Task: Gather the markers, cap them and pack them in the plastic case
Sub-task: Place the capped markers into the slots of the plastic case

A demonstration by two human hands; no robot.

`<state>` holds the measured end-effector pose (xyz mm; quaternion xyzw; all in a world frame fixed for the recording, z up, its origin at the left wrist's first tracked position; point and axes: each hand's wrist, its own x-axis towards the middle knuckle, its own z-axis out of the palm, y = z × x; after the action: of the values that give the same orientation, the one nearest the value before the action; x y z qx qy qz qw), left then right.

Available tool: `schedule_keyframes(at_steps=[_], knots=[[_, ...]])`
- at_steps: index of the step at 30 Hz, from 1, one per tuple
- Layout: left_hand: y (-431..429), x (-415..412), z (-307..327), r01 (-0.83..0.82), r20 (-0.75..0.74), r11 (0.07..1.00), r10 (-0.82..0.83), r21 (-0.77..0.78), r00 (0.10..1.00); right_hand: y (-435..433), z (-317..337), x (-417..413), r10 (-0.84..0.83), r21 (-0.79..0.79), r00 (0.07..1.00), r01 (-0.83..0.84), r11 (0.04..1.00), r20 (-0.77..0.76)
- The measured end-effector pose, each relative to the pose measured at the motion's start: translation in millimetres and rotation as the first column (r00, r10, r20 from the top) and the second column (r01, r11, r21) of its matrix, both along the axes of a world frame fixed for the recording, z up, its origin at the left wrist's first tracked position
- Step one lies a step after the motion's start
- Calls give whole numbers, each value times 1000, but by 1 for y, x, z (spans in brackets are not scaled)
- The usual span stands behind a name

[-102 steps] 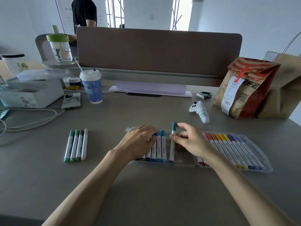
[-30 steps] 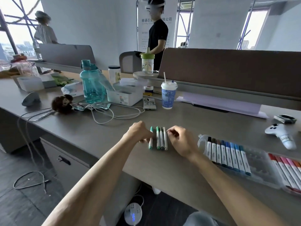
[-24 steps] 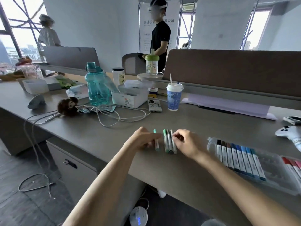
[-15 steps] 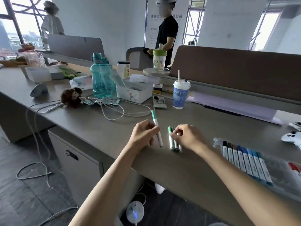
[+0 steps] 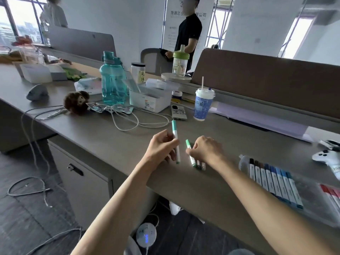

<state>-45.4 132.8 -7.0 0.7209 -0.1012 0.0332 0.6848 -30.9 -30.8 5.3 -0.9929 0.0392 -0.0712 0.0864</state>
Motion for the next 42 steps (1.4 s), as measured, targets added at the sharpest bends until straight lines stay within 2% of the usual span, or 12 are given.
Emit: schedule_keyframes(at_steps=[2, 4, 6, 8, 10, 14, 19, 24, 31, 35, 37, 42], knots=[[0, 0, 1, 1, 0, 1000, -1, 0, 1000, -2, 3, 0, -9, 133, 1000, 11, 991, -10], [0, -1, 1, 1, -2, 1000, -1, -9, 1000, -5, 8, -3, -2, 391, 999, -11, 920, 34], [1, -1, 1, 1, 2, 1000, -1, -15, 1000, -8, 15, -17, 11, 658, 991, -99, 747, 137], [2, -3, 1, 5, 12, 1000, -4, -9, 1000, -13, 23, -40, 39, 826, 977, -197, 528, 208], [1, -5, 2, 8, 29, 1000, -8, -11, 1000, -24, 26, -63, 56, 890, 962, -269, 369, 268], [-19, -22, 5, 49, 100, 998, -52, 29, 994, -52, 30, -98, 59, 915, 937, -348, 203, 343], [-68, -46, 12, 177, 155, 982, -184, 58, 971, -91, 32, -124, 62, 907, 941, -337, 255, 332], [-128, -60, 28, 293, 153, 952, -304, 88, 940, -146, 33, -150, -54, 907, 943, -299, 297, 329], [-214, -62, 37, 506, 98, 821, -545, 265, 832, -225, 28, -176, -187, 914, 943, -195, 357, 274], [-256, -64, 37, 595, 10, 748, -625, 293, 781, -262, 23, -183, -221, 890, 942, -138, 434, 254], [-273, -66, 34, 618, -19, 715, -649, 327, 760, -278, 17, -186, -263, 898, 935, -109, 427, 238], [-294, -68, 24, 632, -97, 676, -650, 378, 753, -295, 3, -189, -346, 944, 919, -71, 323, 188]])
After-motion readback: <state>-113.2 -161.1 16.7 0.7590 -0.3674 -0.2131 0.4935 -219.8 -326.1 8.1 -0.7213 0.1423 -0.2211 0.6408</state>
